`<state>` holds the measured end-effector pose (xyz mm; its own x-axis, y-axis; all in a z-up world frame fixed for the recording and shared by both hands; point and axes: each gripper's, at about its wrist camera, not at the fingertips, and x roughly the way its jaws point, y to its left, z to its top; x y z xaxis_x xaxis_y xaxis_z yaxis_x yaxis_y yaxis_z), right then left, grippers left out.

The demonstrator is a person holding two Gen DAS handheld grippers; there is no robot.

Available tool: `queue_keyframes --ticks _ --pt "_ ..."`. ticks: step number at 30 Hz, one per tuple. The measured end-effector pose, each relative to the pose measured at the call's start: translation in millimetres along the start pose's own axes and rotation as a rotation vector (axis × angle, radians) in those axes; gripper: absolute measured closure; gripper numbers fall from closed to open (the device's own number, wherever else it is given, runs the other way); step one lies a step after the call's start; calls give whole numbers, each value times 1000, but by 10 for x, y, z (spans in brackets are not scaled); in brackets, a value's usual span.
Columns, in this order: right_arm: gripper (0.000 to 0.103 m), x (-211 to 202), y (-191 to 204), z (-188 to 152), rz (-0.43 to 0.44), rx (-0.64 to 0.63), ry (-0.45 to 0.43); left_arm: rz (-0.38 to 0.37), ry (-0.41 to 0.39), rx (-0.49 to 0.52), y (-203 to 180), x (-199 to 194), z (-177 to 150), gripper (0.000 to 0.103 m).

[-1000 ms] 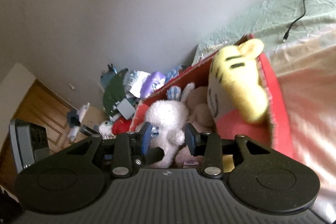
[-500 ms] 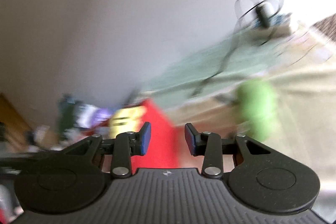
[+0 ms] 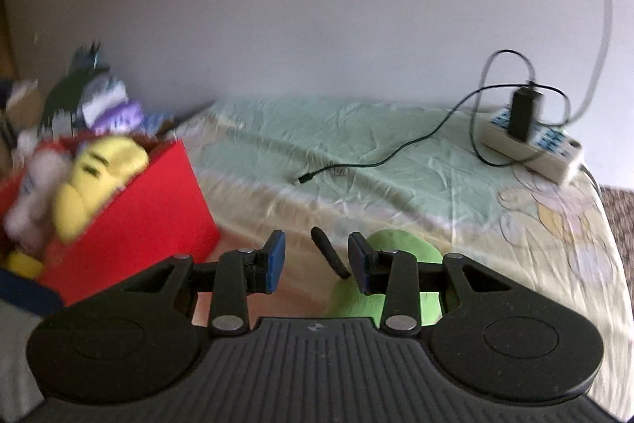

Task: Organize objects
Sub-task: 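Withdraw the right tool and move it toward the green plush, then close the right tool on the green plush's head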

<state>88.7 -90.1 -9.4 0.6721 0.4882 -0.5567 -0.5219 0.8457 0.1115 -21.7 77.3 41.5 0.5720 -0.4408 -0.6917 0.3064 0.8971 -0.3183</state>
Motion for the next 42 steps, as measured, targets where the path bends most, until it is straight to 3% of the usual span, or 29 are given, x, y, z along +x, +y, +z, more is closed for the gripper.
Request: queue_keyframes --ticks 2,4,5,6,15,17,18,20,23,29,33,35,42 --pt "65 157 -25 -14 4 -22 21 9 9 -9 -32 32 -35 17" --pt "76 257 -46 -35 12 -30 46 19 14 -21 -48 57 -52 17" --pt "90 301 -49 -46 11 -39 62 25 15 -26 -54 58 -60 17" --pt "95 296 -52 -71 0 -42 66 30 16 -32 -48 59 -55 17" --pt "99 -270 -691 -318 22 202 -18 21 49 -8 -217 347 97 15" --pt "98 -391 -817 -394 -19 232 -16 12 62 10 -280 471 152 15" --pt "87 -463 -896 -439 -50 259 -16 6 69 18 -310 539 181 15" --pt "82 -584 -1111 -561 -68 353 -1 -7 82 32 -366 663 221 15" --pt "78 -659 -1380 -756 -12 505 22 -24 110 49 -443 913 282 15" --pt "67 -689 -1582 -927 89 672 15 -4 158 90 -555 1483 429 18" --pt "64 -616 -1601 -915 107 689 24 35 190 101 -547 1777 486 31" --pt "64 -580 -1622 -922 130 708 22 52 204 94 -514 1880 498 30" --pt "63 -445 -1779 -978 195 787 31 -3 229 5 -408 2048 542 30"
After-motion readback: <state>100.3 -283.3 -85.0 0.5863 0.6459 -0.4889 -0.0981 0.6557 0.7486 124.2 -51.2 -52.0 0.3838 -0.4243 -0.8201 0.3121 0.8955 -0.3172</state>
